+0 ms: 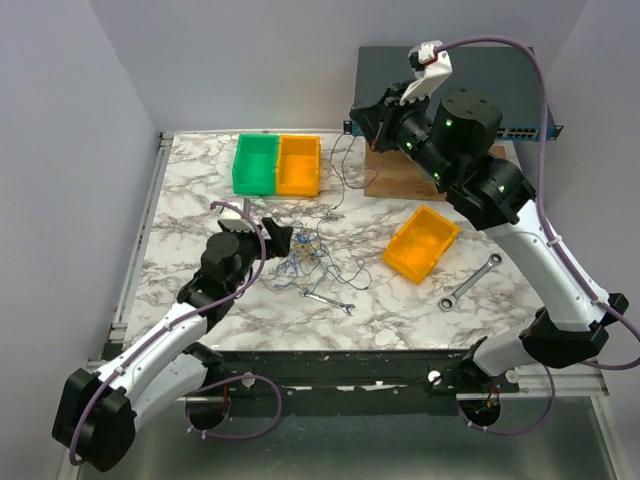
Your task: Untangle the cables
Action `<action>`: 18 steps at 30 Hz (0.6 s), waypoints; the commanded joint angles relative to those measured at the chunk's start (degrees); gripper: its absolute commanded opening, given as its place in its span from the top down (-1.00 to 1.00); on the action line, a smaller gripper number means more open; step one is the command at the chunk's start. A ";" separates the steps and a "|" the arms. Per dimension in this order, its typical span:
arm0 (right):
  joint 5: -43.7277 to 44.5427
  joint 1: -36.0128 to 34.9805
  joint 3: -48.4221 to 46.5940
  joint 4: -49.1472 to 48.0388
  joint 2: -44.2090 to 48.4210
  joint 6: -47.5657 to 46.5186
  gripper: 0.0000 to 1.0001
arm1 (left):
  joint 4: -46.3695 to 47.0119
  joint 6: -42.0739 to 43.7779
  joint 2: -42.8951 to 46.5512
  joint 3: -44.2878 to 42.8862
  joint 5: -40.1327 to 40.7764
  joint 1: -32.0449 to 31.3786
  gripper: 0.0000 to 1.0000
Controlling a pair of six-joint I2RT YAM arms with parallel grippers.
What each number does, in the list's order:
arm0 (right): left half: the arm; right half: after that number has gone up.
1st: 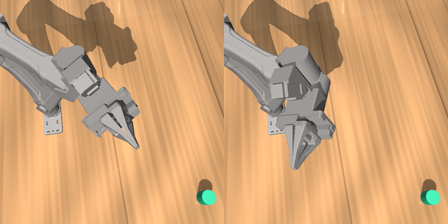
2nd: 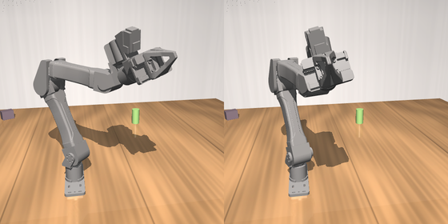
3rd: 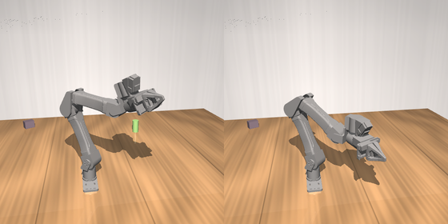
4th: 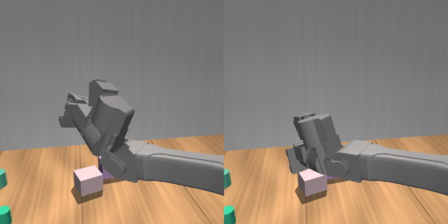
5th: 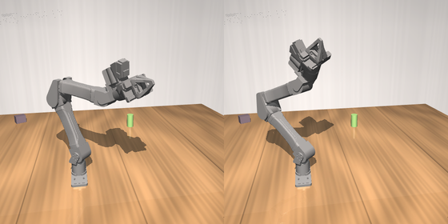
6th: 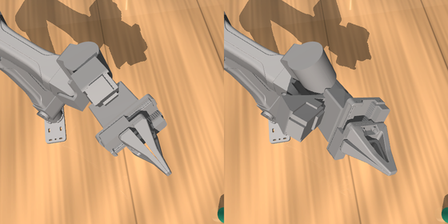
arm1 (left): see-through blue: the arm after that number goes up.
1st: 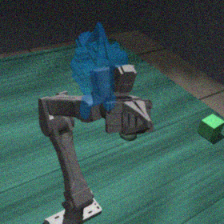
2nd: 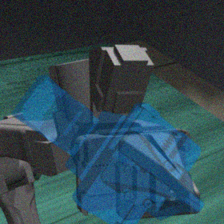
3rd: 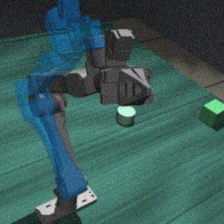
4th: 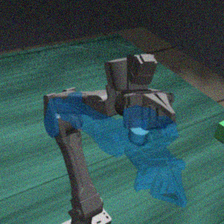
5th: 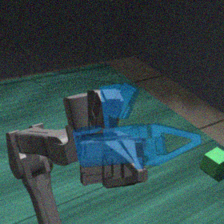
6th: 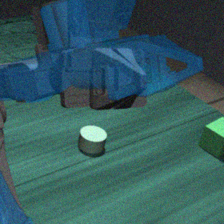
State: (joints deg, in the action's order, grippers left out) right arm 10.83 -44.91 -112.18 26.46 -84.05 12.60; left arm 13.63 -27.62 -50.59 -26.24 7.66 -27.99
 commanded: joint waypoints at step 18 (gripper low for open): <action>-11.67 -0.25 1.53 -3.50 2.84 4.59 0.99 | 4.19 6.21 -27.75 -16.78 -24.00 -4.00 0.34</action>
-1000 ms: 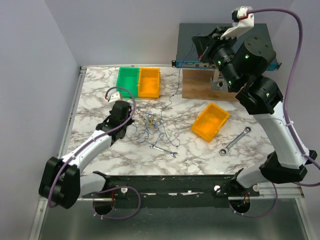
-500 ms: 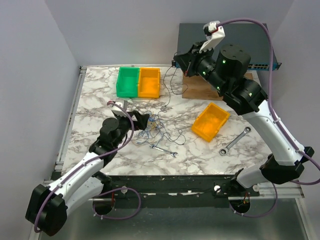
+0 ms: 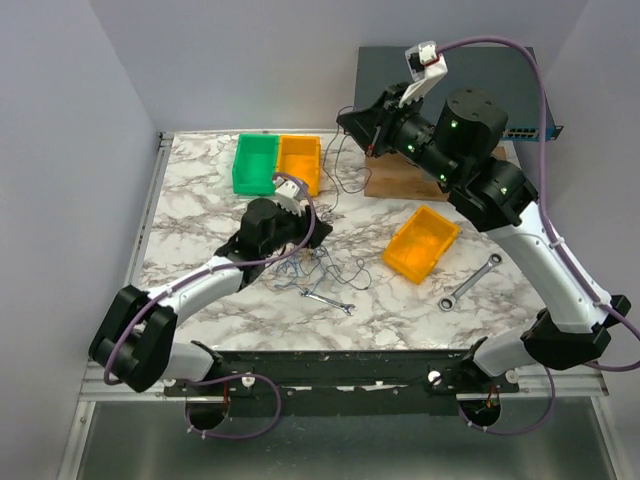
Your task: Untangle the cables
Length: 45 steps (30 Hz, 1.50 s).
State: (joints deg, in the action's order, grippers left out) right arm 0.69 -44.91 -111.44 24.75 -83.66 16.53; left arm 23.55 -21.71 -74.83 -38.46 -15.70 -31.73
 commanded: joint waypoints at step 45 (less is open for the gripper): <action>6.25 -0.18 55.37 -46.90 1.77 -0.66 0.99 | -41.69 -6.24 1.93 -37.30 2.01 2.52 1.00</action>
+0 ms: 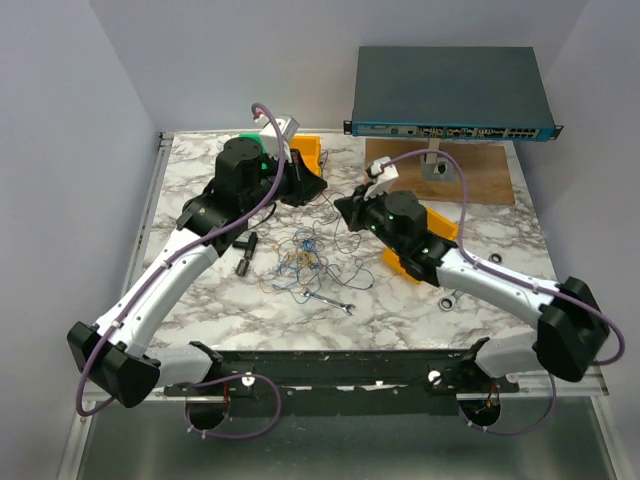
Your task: Untangle the cables
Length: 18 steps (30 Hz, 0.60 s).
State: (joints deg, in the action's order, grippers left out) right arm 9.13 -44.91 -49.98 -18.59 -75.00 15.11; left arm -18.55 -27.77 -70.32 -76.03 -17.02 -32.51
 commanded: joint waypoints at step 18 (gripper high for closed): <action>13.05 -0.18 -42.24 -22.49 -48.13 -10.61 0.99 | 3.84 1.25 -31.42 -21.30 8.06 15.74 1.00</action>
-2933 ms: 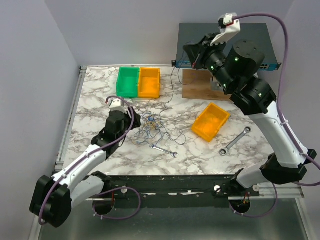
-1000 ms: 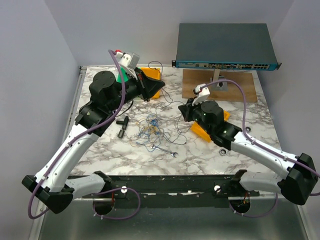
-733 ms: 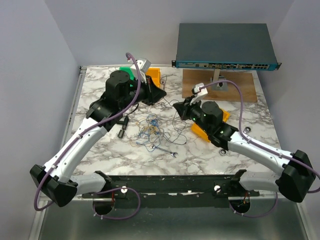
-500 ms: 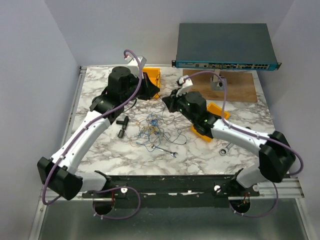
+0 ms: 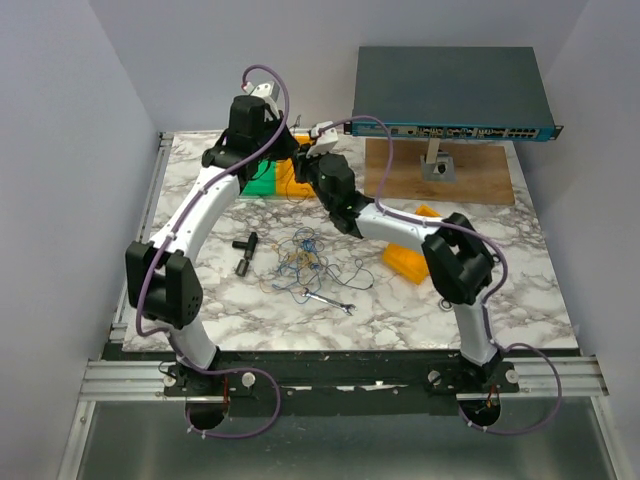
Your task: Untangle the cables
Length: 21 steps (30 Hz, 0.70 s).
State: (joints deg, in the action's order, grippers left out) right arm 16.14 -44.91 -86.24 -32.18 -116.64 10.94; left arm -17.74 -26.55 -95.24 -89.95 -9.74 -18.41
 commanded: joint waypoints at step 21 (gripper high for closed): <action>8.37 3.71 -22.52 -11.10 -26.04 -11.21 0.61 | 6.13 -11.32 -30.43 -28.76 -15.16 6.72 1.00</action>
State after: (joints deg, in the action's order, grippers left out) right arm 22.92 -42.15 -107.31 -42.81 -140.25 -1.02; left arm -12.86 -35.68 -123.31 -116.88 -20.64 -11.94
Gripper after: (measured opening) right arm 0.113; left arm 0.012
